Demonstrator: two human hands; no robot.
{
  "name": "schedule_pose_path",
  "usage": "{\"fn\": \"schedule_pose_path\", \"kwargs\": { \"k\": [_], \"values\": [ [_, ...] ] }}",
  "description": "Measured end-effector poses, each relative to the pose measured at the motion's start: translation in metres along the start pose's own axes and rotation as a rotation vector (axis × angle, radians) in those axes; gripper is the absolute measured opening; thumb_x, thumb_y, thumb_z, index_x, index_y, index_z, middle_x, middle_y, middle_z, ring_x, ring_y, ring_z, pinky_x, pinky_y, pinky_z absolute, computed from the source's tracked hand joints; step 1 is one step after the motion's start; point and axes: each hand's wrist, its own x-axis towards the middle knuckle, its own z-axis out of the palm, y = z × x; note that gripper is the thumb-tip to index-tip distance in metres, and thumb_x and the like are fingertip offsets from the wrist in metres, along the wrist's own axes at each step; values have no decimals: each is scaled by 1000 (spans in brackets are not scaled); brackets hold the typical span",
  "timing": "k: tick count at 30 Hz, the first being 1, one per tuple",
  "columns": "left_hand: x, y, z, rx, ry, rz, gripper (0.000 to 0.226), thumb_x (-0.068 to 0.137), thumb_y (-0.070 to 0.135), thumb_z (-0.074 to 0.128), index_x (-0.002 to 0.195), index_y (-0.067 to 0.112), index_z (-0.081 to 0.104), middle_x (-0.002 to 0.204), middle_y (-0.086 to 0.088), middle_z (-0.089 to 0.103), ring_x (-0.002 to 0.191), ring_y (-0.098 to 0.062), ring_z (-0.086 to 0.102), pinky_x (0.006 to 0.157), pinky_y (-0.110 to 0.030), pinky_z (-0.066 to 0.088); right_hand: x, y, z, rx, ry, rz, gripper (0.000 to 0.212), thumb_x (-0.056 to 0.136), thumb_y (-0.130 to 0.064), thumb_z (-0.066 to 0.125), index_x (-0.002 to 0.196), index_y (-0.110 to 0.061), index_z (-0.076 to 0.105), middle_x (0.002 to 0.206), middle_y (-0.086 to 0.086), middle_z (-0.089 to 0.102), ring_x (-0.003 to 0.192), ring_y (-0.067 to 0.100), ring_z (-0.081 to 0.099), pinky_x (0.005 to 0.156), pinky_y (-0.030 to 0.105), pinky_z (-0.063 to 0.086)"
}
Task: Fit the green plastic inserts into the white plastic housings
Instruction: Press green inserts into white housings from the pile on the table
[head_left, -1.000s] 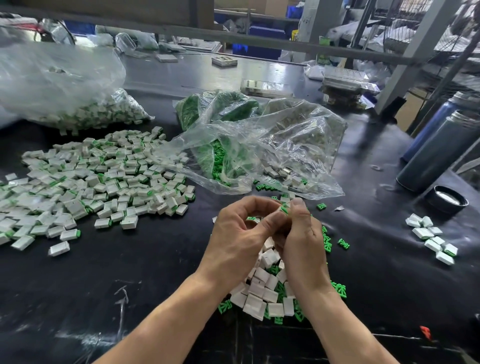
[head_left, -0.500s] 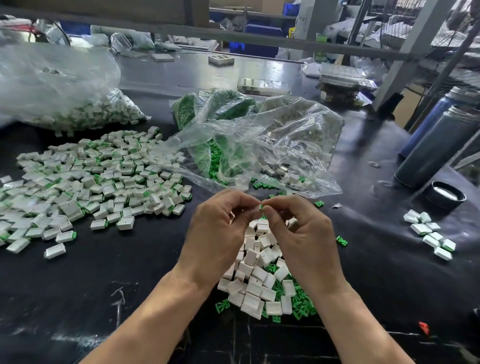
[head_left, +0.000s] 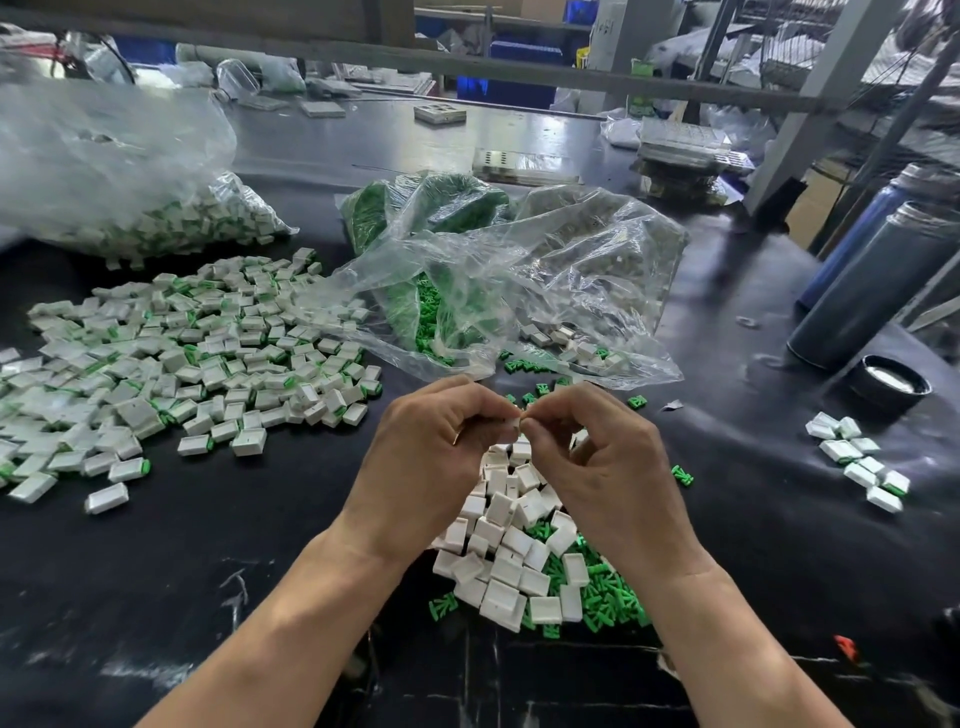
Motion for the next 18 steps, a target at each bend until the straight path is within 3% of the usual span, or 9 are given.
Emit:
{"fn": "schedule_pose_path", "kwargs": {
  "k": [5, 9, 12, 14, 18],
  "values": [
    [2, -1, -3, 1, 33, -45, 20, 84, 7, 81, 91, 26, 79, 87, 20, 73, 84, 0, 71, 74, -11, 52, 2, 2, -4, -7, 87, 64, 15, 89, -16, 74, 84, -27, 65, 79, -12, 65, 67, 7, 59, 62, 13, 42],
    [5, 0, -6, -150, 65, -114, 27, 84, 1, 79, 90, 27, 77, 86, 16, 76, 81, -2, 73, 74, -16, 57, 3, 2, -6, 114, 113, 159, 11, 91, -25, 73, 88, -35, 67, 86, -17, 70, 71, 4, 64, 63, 17, 50],
    [3, 3, -3, -138, 33, -94, 23, 84, 1, 79, 92, 23, 79, 86, 15, 76, 83, -3, 73, 76, -19, 58, 1, -2, 5, 223, 54, 176, 19, 91, -16, 77, 91, -34, 72, 85, -15, 72, 71, 9, 68, 64, 40, 61],
    [2, 3, -2, -111, 29, -82, 22, 85, 2, 79, 93, 22, 80, 87, 16, 75, 85, -3, 72, 76, -16, 56, -1, -2, 9, 241, 31, 179, 19, 91, -14, 78, 92, -33, 73, 86, -11, 73, 72, 12, 69, 66, 47, 61],
    [3, 2, -2, -82, 18, -81, 24, 85, 4, 79, 92, 27, 79, 87, 18, 74, 85, -3, 71, 75, -13, 53, -1, 0, 9, 323, -11, 222, 18, 92, -15, 78, 92, -32, 72, 86, -6, 73, 71, 12, 69, 70, 43, 62]
  ]
}}
